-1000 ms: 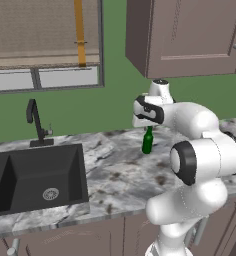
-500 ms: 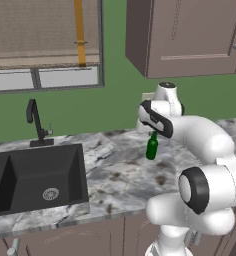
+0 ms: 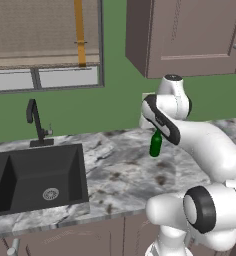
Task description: Move the drinks to the dining counter.
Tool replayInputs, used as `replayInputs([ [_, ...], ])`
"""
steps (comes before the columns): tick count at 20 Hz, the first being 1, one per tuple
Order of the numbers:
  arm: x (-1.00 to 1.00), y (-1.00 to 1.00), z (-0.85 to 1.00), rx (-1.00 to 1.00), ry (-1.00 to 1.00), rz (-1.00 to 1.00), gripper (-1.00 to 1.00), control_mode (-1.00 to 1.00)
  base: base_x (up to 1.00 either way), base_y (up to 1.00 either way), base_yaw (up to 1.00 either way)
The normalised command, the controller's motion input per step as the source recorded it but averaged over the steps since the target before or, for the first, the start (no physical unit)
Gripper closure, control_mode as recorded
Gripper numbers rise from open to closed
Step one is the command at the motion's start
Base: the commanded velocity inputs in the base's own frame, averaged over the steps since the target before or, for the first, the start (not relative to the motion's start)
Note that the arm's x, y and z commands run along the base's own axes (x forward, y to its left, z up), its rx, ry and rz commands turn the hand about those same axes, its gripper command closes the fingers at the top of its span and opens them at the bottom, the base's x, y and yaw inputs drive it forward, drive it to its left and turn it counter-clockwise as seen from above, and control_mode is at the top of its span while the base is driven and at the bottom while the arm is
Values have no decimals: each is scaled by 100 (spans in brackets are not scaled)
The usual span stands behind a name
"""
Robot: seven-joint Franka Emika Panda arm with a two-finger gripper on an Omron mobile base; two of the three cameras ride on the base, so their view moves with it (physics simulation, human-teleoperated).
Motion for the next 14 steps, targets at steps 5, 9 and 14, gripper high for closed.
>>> replayInputs([
  [5,-38,0,29,0,0,0,100,-100,0,0,0],
  [9,-35,0,14,0,0,0,100,-100,0,0,0],
  [14,-12,0,12,0,0,0,100,-100,0,0,0],
])
